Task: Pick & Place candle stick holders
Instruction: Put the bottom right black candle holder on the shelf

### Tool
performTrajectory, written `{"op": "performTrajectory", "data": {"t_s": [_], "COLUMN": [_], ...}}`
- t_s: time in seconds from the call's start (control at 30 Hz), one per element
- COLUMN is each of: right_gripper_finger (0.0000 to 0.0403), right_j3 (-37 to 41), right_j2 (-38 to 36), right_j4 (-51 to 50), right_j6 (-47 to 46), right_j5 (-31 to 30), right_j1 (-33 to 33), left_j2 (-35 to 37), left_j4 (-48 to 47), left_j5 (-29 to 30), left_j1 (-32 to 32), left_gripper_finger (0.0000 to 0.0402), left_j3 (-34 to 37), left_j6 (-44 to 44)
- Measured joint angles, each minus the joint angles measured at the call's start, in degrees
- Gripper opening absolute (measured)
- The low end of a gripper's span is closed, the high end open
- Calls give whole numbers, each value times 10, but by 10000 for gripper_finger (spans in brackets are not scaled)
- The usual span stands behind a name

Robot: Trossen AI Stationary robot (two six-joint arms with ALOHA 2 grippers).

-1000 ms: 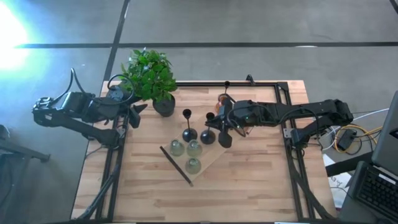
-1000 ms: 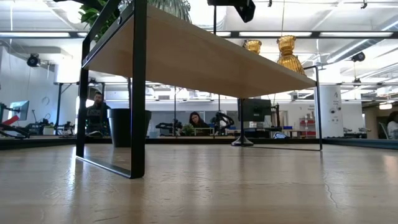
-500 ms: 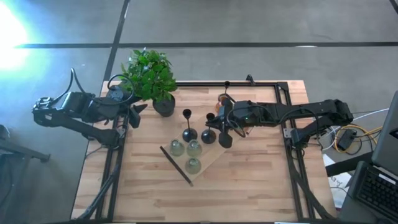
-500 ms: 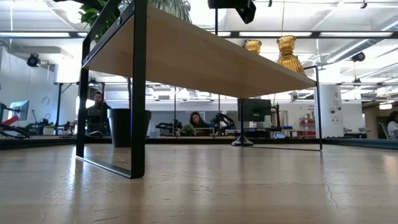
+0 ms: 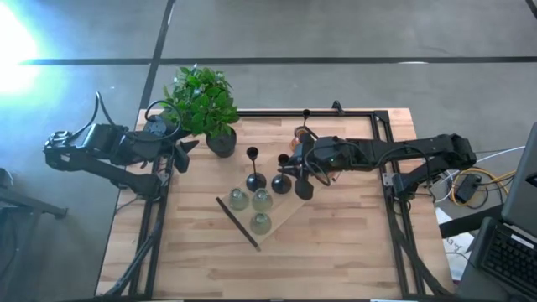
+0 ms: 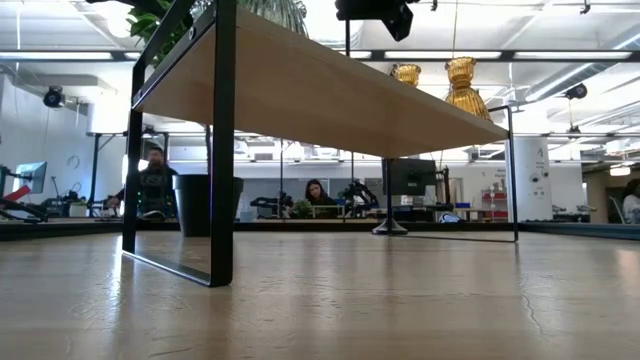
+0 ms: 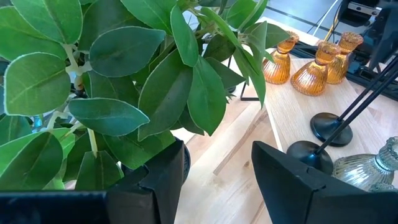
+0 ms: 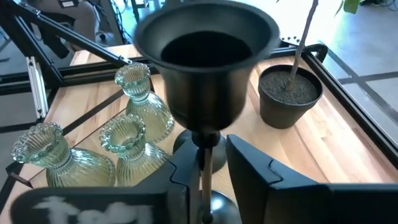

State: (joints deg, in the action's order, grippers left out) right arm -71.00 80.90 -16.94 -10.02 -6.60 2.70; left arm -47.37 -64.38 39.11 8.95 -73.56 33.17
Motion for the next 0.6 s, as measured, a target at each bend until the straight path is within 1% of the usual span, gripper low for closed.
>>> {"op": "performTrajectory", "data": {"t_s": [0.47,0.6], "right_gripper_finger": [161,179], "right_j3": [-1,-20], "right_j2": [0,-1], "right_j4": [-2,-45], "right_j6": [0,2], "right_j5": [0,0], "right_j1": [0,0], "left_j2": [0,0], "left_j4": [0,0], "left_j5": [0,0], "left_j1": [0,0], "left_gripper_finger": [193,193], "left_j3": [0,0], "left_j6": [-3,-4]}}
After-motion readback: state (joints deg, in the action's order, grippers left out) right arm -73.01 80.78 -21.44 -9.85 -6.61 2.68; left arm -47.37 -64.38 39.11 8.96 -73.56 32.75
